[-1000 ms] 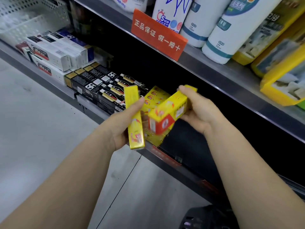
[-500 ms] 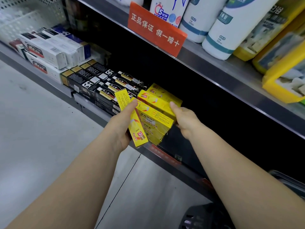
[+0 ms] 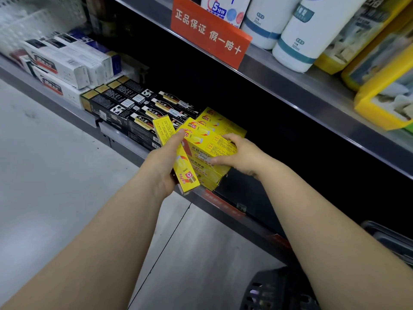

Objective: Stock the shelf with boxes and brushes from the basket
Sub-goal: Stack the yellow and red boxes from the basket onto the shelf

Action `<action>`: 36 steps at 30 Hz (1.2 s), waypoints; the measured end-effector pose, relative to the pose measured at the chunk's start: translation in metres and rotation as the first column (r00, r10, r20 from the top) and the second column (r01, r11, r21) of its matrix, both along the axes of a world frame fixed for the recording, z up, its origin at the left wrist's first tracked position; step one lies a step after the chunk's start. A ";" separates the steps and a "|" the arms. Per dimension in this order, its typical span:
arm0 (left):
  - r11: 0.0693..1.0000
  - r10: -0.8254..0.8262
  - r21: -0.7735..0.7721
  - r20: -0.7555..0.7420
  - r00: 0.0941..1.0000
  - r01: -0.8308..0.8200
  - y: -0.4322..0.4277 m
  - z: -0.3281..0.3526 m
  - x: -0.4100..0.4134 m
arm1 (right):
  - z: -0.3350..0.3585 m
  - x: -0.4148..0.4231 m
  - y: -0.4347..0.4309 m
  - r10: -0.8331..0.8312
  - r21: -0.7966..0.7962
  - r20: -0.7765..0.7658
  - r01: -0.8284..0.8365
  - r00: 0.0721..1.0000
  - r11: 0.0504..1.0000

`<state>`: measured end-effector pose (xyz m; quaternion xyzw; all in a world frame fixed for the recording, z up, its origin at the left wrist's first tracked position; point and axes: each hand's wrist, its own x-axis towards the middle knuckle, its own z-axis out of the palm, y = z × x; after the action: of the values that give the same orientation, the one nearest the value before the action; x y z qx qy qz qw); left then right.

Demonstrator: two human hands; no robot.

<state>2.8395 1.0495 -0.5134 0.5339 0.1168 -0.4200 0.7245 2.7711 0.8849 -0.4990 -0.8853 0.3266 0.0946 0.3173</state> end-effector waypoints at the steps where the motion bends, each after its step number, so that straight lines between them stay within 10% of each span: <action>1: 1.000 -0.021 -0.003 0.014 1.000 0.021 0.001 0.001 0.001 | 0.004 0.000 0.002 0.039 -0.059 -0.014 -0.040 0.999 0.997; 10: 0.913 -0.408 0.139 0.239 0.881 0.384 0.004 0.021 -0.006 | 0.057 -0.001 0.030 0.512 -0.214 0.140 -0.479 0.848 0.851; 16: 0.935 -0.268 0.355 0.676 0.686 0.016 0.013 0.018 0.006 | 0.055 -0.006 0.010 0.412 -0.160 0.202 -0.385 0.888 0.909; 19: 0.963 -0.018 0.234 0.543 0.839 -0.131 0.013 0.015 0.014 | 0.046 -0.010 -0.014 0.167 -0.136 0.274 -0.134 0.947 0.982; 21: 0.958 -0.127 0.287 0.479 0.869 -0.019 0.008 0.011 0.010 | 0.035 -0.005 -0.028 0.045 -0.243 0.266 0.021 0.963 0.970; 26: 0.792 -0.591 0.517 0.517 0.619 0.325 -0.006 -0.004 -0.017 | -0.004 0.008 -0.030 -0.023 -0.228 0.171 0.062 0.985 0.972; 36: 0.774 -0.621 0.523 0.517 0.589 0.357 -0.013 -0.007 -0.022 | -0.025 0.003 -0.025 -0.031 0.008 0.164 0.030 0.986 1.000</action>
<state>2.8178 1.0367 -0.5201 0.7820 -0.2279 -0.3576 0.4568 2.7744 0.8597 -0.5241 -0.8841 0.3128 0.0175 0.3468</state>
